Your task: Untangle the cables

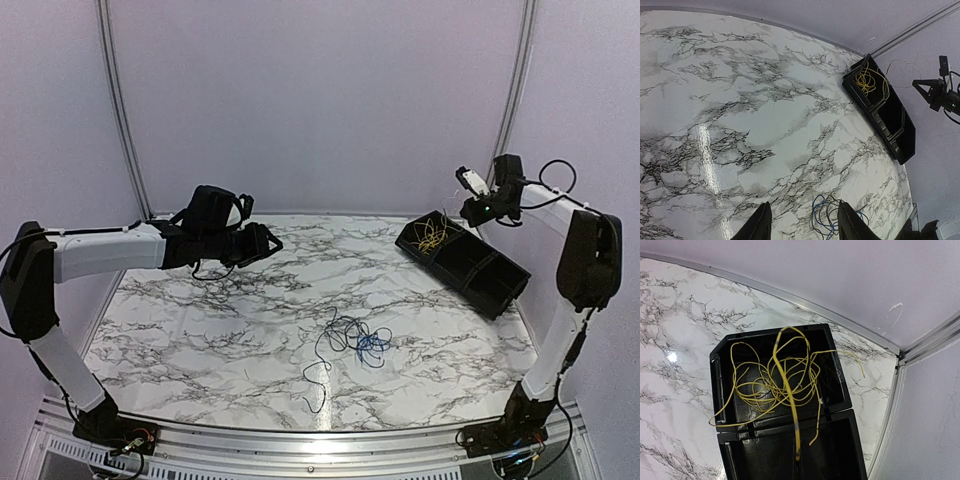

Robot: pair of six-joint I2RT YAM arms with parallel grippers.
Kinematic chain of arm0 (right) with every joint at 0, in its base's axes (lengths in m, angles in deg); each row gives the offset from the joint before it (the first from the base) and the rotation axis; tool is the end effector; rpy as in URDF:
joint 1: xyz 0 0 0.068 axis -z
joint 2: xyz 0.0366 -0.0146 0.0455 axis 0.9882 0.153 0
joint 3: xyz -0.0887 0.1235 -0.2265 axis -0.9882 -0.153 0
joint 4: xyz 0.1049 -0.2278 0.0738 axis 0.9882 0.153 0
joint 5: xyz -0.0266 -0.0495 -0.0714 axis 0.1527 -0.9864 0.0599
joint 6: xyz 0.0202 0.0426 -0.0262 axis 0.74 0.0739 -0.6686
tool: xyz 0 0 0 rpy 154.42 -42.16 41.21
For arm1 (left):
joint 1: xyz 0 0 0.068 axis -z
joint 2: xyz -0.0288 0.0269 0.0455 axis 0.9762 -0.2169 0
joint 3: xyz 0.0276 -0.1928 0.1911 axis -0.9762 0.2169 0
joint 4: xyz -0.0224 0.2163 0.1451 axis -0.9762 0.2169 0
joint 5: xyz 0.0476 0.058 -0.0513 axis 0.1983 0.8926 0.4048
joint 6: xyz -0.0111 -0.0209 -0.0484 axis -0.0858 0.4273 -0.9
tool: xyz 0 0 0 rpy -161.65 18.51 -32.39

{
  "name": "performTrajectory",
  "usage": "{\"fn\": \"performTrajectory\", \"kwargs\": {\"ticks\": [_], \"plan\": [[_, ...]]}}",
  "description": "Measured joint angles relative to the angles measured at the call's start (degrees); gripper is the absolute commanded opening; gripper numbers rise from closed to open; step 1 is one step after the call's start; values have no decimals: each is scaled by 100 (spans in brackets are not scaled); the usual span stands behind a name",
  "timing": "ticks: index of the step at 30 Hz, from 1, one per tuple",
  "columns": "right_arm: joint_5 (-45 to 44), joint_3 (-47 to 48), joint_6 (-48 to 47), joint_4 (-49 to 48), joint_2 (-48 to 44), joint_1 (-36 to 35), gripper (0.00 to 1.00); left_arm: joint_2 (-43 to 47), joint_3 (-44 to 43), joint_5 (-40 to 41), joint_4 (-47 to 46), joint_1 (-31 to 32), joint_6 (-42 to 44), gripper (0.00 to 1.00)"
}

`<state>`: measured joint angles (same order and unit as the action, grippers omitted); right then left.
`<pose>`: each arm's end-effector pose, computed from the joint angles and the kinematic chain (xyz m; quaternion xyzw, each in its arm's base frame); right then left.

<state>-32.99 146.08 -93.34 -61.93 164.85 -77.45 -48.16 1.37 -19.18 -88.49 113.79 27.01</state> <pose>0.4222 -0.0183 0.2854 -0.2124 0.8870 0.0212 0.4094 0.3047 -0.2308 0.2641 0.0288 0.8512 -0.3672 0.3738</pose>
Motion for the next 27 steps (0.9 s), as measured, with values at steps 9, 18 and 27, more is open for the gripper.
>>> {"fn": "performTrajectory", "kwargs": {"ticks": [9,18,27], "plan": [[286,717,284,245,743,-103,0,0,0,-2,-2,0,-2,48],[542,1423,605,334,1725,-258,0,0,0,-7,-4,-2,2,48],[669,1478,758,577,2140,-323,0,0,0,-37,-4,-15,2,48]]}}
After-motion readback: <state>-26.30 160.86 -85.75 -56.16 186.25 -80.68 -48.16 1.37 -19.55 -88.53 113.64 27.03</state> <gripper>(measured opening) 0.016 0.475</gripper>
